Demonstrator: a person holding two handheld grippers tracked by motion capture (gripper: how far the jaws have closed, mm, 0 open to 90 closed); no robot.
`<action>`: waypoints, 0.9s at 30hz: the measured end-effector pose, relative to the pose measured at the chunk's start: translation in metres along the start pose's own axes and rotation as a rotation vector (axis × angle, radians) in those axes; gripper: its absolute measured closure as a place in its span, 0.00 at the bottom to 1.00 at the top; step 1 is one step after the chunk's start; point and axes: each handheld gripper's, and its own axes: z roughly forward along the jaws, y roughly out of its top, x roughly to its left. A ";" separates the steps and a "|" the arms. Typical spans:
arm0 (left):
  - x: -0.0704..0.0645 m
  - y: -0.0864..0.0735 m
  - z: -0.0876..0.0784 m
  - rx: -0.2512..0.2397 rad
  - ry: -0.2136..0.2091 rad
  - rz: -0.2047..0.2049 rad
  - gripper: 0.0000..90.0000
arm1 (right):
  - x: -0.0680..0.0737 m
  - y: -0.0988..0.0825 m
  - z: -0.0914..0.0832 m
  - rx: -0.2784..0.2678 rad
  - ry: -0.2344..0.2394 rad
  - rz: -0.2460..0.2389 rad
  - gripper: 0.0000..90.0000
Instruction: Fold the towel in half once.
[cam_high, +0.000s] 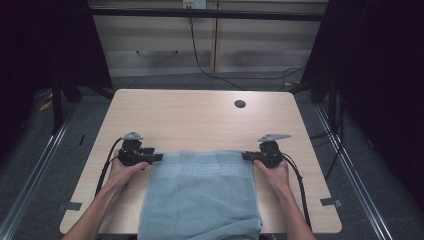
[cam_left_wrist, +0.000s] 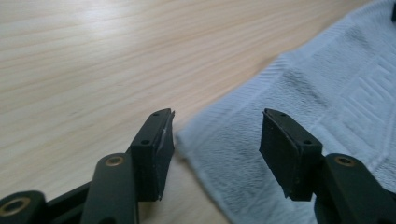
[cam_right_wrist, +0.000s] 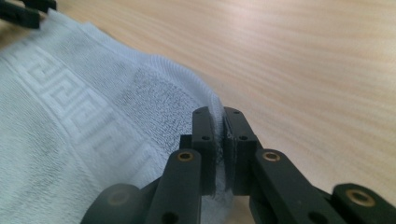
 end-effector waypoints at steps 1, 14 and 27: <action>-0.003 0.000 0.001 0.000 0.009 0.013 0.50 | 0.000 0.001 -0.003 -0.011 0.002 0.004 0.94; -0.019 -0.003 0.002 0.027 -0.015 0.072 0.93 | 0.006 0.004 -0.014 -0.043 0.013 -0.008 0.94; -0.015 0.039 -0.064 -0.184 -0.060 0.023 0.93 | 0.020 0.047 -0.065 -0.163 0.024 -0.064 0.94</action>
